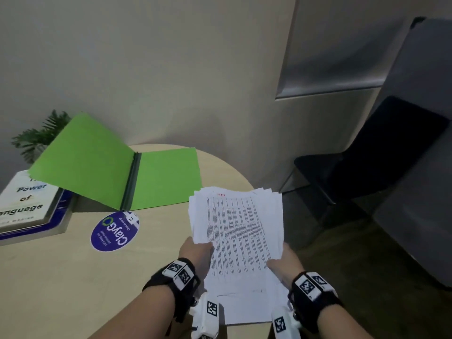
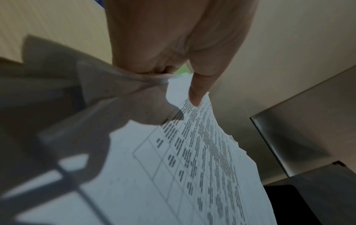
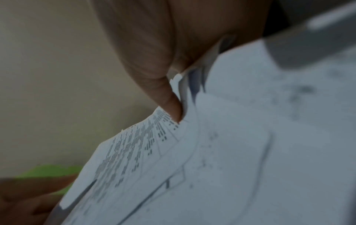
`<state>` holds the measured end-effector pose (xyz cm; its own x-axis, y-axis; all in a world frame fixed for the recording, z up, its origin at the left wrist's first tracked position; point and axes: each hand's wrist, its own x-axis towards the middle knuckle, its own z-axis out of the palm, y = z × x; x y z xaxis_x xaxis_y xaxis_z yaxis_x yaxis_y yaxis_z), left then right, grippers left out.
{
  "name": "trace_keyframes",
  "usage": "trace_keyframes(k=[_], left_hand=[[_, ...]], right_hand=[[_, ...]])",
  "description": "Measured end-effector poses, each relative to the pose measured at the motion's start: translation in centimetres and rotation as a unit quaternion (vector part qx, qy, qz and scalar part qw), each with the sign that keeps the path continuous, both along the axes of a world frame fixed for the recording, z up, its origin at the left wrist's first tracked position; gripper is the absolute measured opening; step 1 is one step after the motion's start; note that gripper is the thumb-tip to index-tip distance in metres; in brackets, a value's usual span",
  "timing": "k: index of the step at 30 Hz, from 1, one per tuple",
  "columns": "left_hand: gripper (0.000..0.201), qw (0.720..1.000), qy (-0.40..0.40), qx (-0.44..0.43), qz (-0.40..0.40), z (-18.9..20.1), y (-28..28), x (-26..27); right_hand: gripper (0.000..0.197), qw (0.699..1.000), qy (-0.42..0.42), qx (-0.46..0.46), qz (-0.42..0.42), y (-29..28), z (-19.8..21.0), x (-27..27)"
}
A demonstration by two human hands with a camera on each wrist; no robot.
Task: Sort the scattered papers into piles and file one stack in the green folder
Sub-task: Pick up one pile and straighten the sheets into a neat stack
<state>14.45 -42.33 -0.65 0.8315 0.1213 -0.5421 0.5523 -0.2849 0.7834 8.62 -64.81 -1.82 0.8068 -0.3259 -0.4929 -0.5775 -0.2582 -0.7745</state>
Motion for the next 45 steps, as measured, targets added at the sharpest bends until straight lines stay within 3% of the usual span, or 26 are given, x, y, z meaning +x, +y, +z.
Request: trace_keyframes(k=[2, 4, 6, 10, 12, 15, 18, 21, 23, 27, 28, 30, 33, 36, 37, 40, 43, 45], left_hand=[[0.028, 1.0, 0.023, 0.016, -0.007, 0.0, 0.1, -0.3], [0.021, 0.999, 0.039, 0.028, -0.013, -0.2, 0.8, -1.0], [0.023, 0.997, 0.058, 0.028, -0.035, 0.0, 1.6, -2.2], [0.038, 0.998, 0.037, -0.04, -0.036, 0.4, 3.9, -4.1], [0.038, 0.993, -0.004, -0.119, -0.001, 1.6, 5.2, -4.7], [0.038, 0.96, -0.098, -0.261, 0.029, 5.1, 6.9, -5.2], [0.035, 0.938, -0.219, -0.268, -0.017, 9.4, 8.5, -5.0], [0.061, 0.923, -0.284, -0.26, -0.02, 12.2, 9.7, -4.1], [0.073, 0.911, -0.299, -0.283, 0.0, 12.6, 10.3, -4.0], [0.098, 0.915, -0.264, -0.304, -0.015, 11.0, 11.4, -5.6], [0.101, 0.923, -0.249, -0.292, -0.029, 10.3, 11.4, -6.2], [0.1, 0.93, -0.233, -0.283, -0.039, 8.9, 11.0, -7.0], [0.089, 0.927, -0.248, -0.282, -0.016, 8.3, 10.3, -6.9], [0.062, 0.907, -0.306, -0.29, -0.003, 10.8, 10.2, -6.5], [0.06, 0.9, -0.325, -0.291, -0.011, 11.8, 10.3, -6.3], [0.074, 0.883, -0.358, -0.298, -0.053, 13.0, 11.4, -5.6], [0.08, 0.902, -0.312, -0.296, -0.048, 11.1, 12.2, -5.2], [0.079, 0.916, -0.272, -0.293, -0.04, 9.3, 12.0, -5.2]], right_hand=[[0.038, 1.0, -0.007, 0.013, -0.011, 0.1, 0.9, -0.8], [0.032, 0.996, -0.011, 0.085, -0.019, 0.1, 1.7, -1.9], [0.035, 0.99, -0.008, 0.141, -0.016, 0.4, 2.0, -2.8], [0.046, 0.985, -0.012, 0.171, 0.011, 1.8, 2.0, -4.1], [0.045, 0.983, -0.041, 0.178, 0.014, 2.6, 3.1, -4.6], [0.043, 0.976, -0.121, 0.181, 0.028, 3.6, 6.4, -5.2], [0.038, 0.968, -0.184, 0.172, 0.015, 4.3, 10.3, -5.0], [0.019, 0.963, -0.239, 0.125, 0.026, 5.1, 13.6, -4.8], [0.021, 0.959, -0.258, 0.112, 0.033, 5.4, 14.5, -4.6], [0.032, 0.959, -0.237, 0.158, 0.004, 5.7, 13.6, -5.1], [0.026, 0.958, -0.225, 0.179, -0.012, 6.2, 13.0, -5.5], [0.017, 0.955, -0.198, 0.216, -0.039, 7.6, 11.6, -6.0], [0.031, 0.947, -0.194, 0.235, -0.102, 9.4, 10.4, -5.8], [0.022, 0.934, -0.245, 0.227, -0.128, 8.8, 12.0, -4.9], [0.029, 0.927, -0.27, 0.226, -0.13, 8.5, 12.7, -4.7], [0.065, 0.913, -0.336, 0.213, -0.086, 7.4, 14.0, -4.3], [0.046, 0.916, -0.333, 0.219, -0.027, 7.1, 14.0, -4.9], [0.044, 0.929, -0.303, 0.212, -0.001, 8.0, 13.6, -5.3]])
